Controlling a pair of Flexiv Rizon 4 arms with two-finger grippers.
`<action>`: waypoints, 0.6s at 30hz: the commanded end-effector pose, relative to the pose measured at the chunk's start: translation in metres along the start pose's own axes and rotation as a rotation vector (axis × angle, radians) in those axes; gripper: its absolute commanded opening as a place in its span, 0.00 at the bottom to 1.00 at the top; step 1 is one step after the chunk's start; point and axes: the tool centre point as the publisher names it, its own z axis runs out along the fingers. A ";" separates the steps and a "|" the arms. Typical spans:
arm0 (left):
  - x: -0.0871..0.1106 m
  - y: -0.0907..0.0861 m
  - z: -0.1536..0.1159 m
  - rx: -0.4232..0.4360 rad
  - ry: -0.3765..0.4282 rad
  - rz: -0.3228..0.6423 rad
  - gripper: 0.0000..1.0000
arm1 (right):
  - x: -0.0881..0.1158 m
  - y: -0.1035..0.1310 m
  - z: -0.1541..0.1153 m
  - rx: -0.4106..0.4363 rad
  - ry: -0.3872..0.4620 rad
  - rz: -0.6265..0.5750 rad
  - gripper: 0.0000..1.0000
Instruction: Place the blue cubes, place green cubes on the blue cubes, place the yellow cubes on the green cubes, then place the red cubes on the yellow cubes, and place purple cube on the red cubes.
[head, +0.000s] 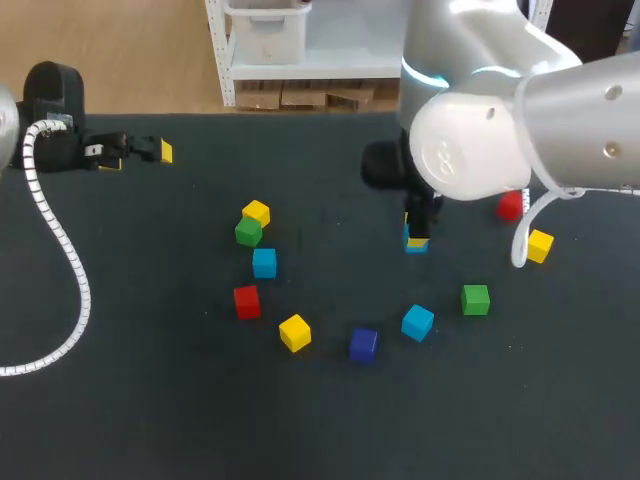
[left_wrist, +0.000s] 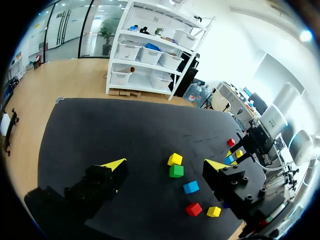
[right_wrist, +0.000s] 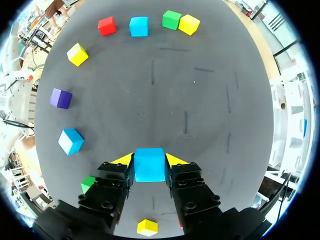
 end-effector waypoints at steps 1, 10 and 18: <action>0.001 0.002 0.000 0.012 -0.007 0.002 1.00 | 0.000 -0.002 0.004 -0.004 0.001 0.005 0.00; 0.001 0.002 0.000 0.012 -0.007 0.002 1.00 | -0.004 -0.012 0.012 -0.004 0.002 0.026 0.00; 0.001 0.002 0.000 0.012 -0.007 0.002 1.00 | -0.007 -0.018 0.017 -0.003 0.012 0.043 0.00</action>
